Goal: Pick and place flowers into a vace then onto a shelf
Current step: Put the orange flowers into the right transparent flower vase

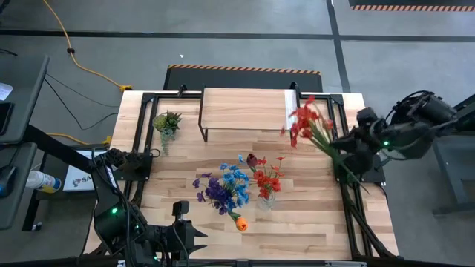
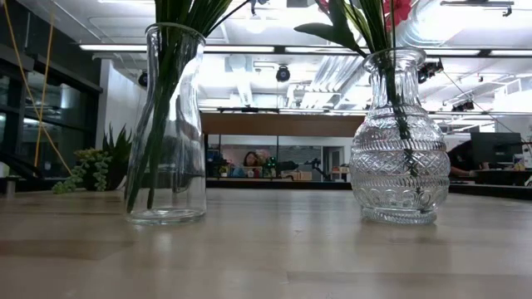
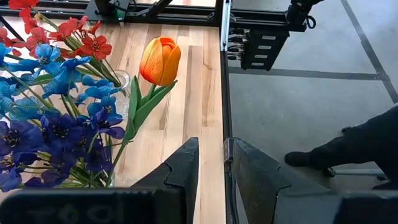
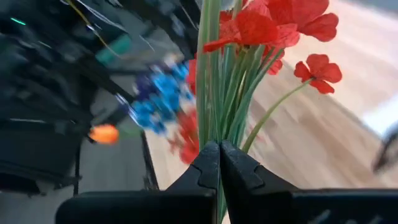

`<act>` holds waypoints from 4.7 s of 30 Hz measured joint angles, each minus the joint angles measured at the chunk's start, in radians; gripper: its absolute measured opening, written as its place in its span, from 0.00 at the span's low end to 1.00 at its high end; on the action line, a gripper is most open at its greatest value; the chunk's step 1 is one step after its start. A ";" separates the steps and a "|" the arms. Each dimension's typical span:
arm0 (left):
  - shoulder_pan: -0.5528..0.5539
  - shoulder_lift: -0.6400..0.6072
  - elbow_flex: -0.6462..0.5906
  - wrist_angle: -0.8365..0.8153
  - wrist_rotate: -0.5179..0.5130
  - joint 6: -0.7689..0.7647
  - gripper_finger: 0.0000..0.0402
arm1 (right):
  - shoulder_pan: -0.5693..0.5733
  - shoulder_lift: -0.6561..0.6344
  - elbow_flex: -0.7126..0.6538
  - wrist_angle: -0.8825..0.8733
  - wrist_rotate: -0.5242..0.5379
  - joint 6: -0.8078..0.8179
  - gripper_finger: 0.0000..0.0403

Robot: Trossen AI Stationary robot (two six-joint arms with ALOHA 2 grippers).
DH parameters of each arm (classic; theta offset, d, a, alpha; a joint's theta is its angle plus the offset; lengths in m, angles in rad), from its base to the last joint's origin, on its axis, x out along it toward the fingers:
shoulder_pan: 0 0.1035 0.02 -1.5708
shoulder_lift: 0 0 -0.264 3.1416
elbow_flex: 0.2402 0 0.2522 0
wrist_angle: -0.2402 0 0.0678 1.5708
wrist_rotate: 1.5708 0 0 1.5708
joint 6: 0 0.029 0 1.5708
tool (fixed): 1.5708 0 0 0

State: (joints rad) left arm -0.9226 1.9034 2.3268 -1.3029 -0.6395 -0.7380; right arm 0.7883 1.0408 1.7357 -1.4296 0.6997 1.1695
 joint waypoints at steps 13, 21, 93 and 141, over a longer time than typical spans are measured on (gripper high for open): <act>0.000 0.000 0.000 0.000 0.003 0.000 0.33 | 0.127 0.022 0.043 0.408 0.237 -0.585 0.00; 0.000 0.000 0.000 0.005 0.023 0.000 0.33 | 0.377 0.027 -0.109 0.417 0.529 -0.499 0.00; 0.000 0.000 0.000 0.105 -0.028 -0.027 0.33 | 0.608 -0.295 -0.583 0.504 0.870 -0.615 0.00; 0.000 0.000 0.000 0.134 -0.132 -0.026 0.33 | 0.366 -0.495 -1.098 0.960 0.871 -0.594 0.00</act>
State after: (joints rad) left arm -0.9226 1.9034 2.3272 -1.1687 -0.7714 -0.7643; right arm 1.1548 0.5460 0.6380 -0.4694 1.5703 0.5754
